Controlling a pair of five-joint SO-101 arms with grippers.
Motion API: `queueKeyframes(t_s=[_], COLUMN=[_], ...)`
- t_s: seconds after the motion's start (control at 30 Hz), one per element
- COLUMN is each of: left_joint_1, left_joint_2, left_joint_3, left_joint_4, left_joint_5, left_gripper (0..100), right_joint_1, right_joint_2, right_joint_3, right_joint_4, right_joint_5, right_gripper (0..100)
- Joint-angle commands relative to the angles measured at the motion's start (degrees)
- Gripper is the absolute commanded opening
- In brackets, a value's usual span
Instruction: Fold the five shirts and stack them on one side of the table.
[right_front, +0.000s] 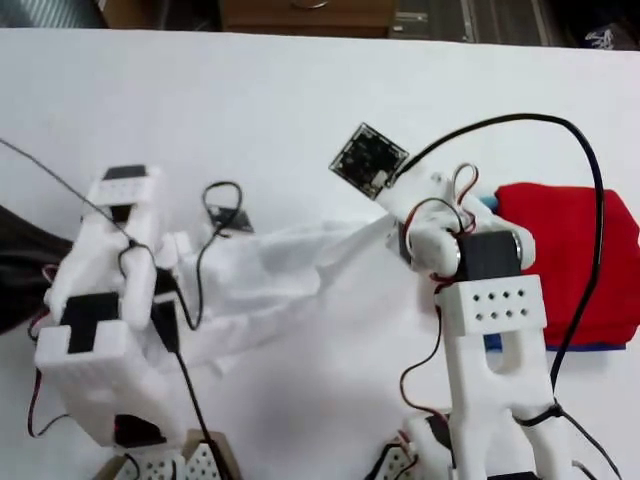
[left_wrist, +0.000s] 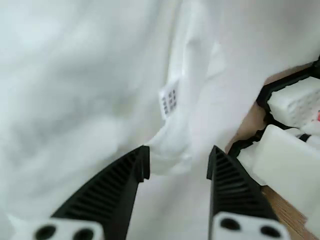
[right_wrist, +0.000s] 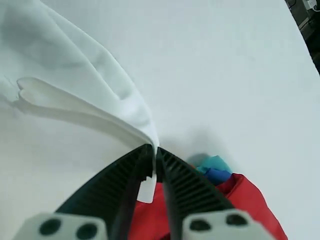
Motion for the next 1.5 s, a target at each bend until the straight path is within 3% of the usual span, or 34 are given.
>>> queueKeyframes(t_s=[0.0, 0.2, 0.5, 1.03, 1.23, 1.47], left_joint_1=[-1.1, -0.9, -1.1, -2.0, -2.4, -2.3], left_joint_2=[-0.8, 3.3, 7.3, 10.7, 10.7, 10.5], left_joint_3=[-0.4, -3.5, -7.6, -7.6, -7.6, -8.3], left_joint_4=[1.1, -3.1, -2.9, 2.9, 4.0, 4.0], left_joint_5=[-2.1, -1.7, -1.6, -2.1, -1.9, -1.8], left_gripper=[21, 21, 21, 21, 2, 2], right_joint_1=[0.5, 0.5, 0.5, 0.5, 0.5, 0.6], right_joint_2=[-1.6, -1.6, -1.6, -1.6, -1.6, -1.6], right_joint_3=[-1.3, -1.3, -1.3, -1.4, -1.4, -1.4], right_joint_4=[-0.9, -0.9, -1.0, -1.5, -2.3, -2.6], right_joint_5=[0.3, 0.3, 0.3, 0.4, 0.5, 0.5], right_gripper=[2.1, 2.1, 2.1, 2.1, 2.1, 2.1])
